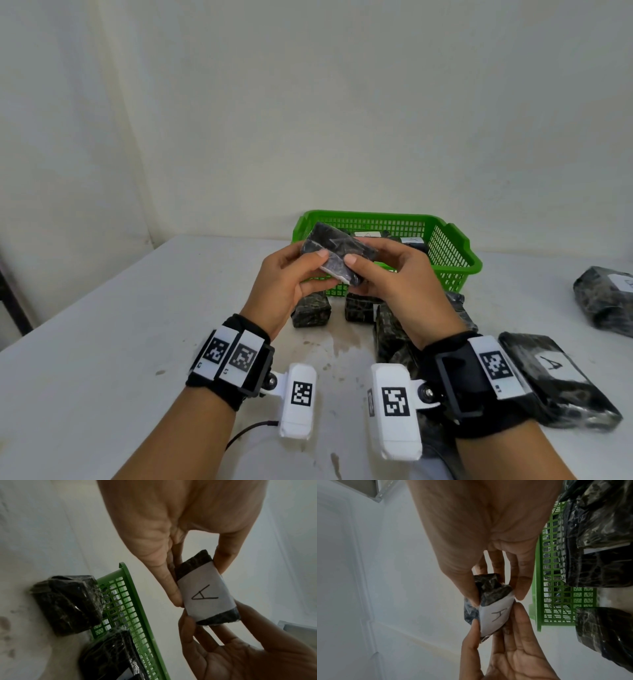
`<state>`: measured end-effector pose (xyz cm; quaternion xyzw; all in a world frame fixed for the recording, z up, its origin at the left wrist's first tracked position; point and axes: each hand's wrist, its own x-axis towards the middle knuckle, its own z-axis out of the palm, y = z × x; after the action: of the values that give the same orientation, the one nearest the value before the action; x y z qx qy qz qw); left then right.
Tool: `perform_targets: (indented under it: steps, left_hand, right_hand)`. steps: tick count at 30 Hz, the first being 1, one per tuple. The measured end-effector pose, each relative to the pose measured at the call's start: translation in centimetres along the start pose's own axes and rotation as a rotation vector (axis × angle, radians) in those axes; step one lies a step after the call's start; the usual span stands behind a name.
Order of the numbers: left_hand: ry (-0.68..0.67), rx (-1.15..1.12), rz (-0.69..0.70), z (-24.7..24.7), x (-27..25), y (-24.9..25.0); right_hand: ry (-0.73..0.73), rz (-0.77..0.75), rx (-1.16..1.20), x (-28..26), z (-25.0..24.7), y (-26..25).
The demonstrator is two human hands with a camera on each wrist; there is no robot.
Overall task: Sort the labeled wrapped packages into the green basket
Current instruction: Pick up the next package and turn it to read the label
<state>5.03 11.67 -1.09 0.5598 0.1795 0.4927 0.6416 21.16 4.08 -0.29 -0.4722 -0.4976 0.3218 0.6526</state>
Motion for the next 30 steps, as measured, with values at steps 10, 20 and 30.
perform_targets:
  steps: [10, 20, 30]
  left_hand:
    - [-0.005, 0.006, -0.016, 0.3, -0.1, 0.0]
    - [0.001, 0.075, -0.014, -0.3, 0.2, -0.3]
    - [-0.017, 0.119, 0.005, -0.2, 0.1, -0.3]
  right_hand:
    - [0.007, -0.056, -0.107, 0.3, -0.8, 0.3]
    - [-0.016, -0.001, -0.085, 0.5, -1.5, 0.4]
    - [0.021, -0.031, -0.095, 0.4, -1.1, 0.2]
